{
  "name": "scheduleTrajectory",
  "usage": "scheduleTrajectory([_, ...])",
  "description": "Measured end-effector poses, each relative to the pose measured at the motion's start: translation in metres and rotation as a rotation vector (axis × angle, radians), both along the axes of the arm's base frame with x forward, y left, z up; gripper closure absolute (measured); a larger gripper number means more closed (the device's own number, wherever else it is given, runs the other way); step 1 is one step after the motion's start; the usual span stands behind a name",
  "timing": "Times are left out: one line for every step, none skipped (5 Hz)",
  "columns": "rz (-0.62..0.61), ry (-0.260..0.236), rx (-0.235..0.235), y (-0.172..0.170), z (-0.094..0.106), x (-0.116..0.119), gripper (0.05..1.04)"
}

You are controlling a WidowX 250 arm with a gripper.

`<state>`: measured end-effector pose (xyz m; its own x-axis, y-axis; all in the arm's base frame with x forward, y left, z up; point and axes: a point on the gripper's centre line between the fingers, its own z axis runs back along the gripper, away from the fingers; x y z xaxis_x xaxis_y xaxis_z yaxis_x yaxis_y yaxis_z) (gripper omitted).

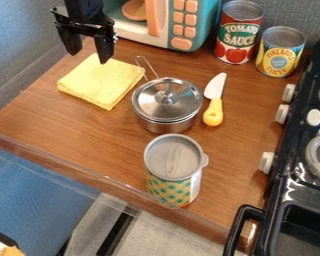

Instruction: Move the yellow towel to the bottom left of the table

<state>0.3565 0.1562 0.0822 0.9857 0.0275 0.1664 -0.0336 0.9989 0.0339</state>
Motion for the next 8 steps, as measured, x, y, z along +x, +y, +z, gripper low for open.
scheduleTrajectory([0.033, 0.009, 0.003, 0.006, -0.018, 0.006, 0.083])
scheduleTrajectory([0.05, 0.017, 0.02, 0.009, -0.03, 0.013, 0.083])
scheduleTrajectory([0.039, 0.026, 0.032, 0.002, -0.043, 0.019, 0.083])
scheduleTrajectory([0.026, 0.027, 0.061, 0.003, -0.053, 0.017, 0.083])
scheduleTrajectory([-0.001, 0.021, 0.081, 0.005, -0.058, 0.008, 0.083])
scheduleTrajectory([-0.023, 0.019, 0.082, 0.014, -0.058, -0.016, 0.084])
scheduleTrajectory([-0.04, 0.027, 0.076, 0.029, -0.058, -0.051, 0.085])
scheduleTrajectory([-0.068, 0.034, 0.067, 0.037, -0.059, -0.079, 0.085])
